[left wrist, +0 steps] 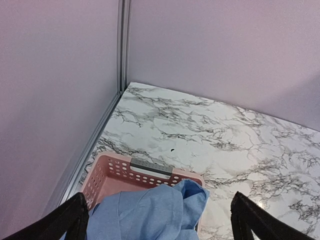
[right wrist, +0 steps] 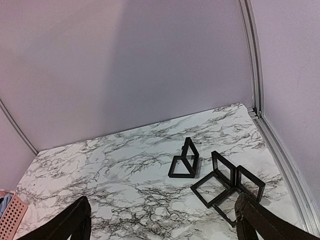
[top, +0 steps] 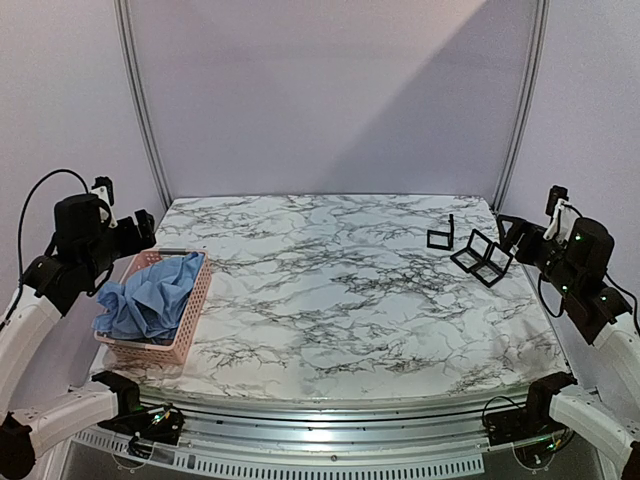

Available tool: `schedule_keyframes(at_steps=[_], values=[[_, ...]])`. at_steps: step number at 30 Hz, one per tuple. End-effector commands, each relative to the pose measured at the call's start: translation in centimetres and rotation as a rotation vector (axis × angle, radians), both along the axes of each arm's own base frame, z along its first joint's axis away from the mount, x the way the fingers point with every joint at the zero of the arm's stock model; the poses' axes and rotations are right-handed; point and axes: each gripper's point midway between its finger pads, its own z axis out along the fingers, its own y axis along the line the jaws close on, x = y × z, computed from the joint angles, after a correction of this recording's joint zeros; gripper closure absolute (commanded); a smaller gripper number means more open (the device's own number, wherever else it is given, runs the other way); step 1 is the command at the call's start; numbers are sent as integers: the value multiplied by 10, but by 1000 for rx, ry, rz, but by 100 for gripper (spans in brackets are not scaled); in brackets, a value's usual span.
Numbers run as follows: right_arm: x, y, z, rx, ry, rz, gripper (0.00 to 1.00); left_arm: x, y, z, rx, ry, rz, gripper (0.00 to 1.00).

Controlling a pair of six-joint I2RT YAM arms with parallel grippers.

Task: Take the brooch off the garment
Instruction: Pick up the crumpled clothing from the bin.

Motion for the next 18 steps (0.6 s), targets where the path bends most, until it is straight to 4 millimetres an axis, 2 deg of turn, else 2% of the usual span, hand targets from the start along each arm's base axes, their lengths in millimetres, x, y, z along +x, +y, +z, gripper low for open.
schedule_keyframes(at_steps=[1, 8, 11, 14, 18], values=[[-1, -6, 7, -10, -24, -31, 1, 1, -4, -7, 13, 25, -18, 0], [-2, -10, 5, -9, -21, -56, 1, 3, -3, -24, 54, 105, -16, 0], [-2, -12, 6, -10, -17, -67, 1, 1, 3, -46, 35, 191, 38, 1], [-2, -13, 7, -3, -13, -75, 1, -12, 23, -74, 30, 300, 181, 0], [-2, -14, 4, 15, -1, -82, 1, -28, 46, -94, 51, 363, 346, 0]])
